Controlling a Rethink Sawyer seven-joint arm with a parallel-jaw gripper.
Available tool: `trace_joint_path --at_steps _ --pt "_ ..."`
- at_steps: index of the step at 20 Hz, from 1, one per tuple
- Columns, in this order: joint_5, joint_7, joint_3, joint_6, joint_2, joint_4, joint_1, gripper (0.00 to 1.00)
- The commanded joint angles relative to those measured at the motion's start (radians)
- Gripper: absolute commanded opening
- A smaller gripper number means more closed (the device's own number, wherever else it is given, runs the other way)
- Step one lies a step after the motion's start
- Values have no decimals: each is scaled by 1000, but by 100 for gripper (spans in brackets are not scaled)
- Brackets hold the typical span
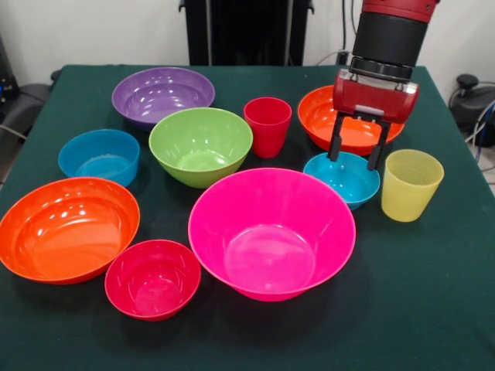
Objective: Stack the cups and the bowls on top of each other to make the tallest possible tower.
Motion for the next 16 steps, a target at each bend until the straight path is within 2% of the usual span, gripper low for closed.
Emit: trace_joint_path --at_steps 1,9,16 --pt "62 227 124 -10 13 -5 -22 100" --pt "61 235 118 -13 19 -12 -22 100" --pt "80 250 84 -29 59 -41 17 100"
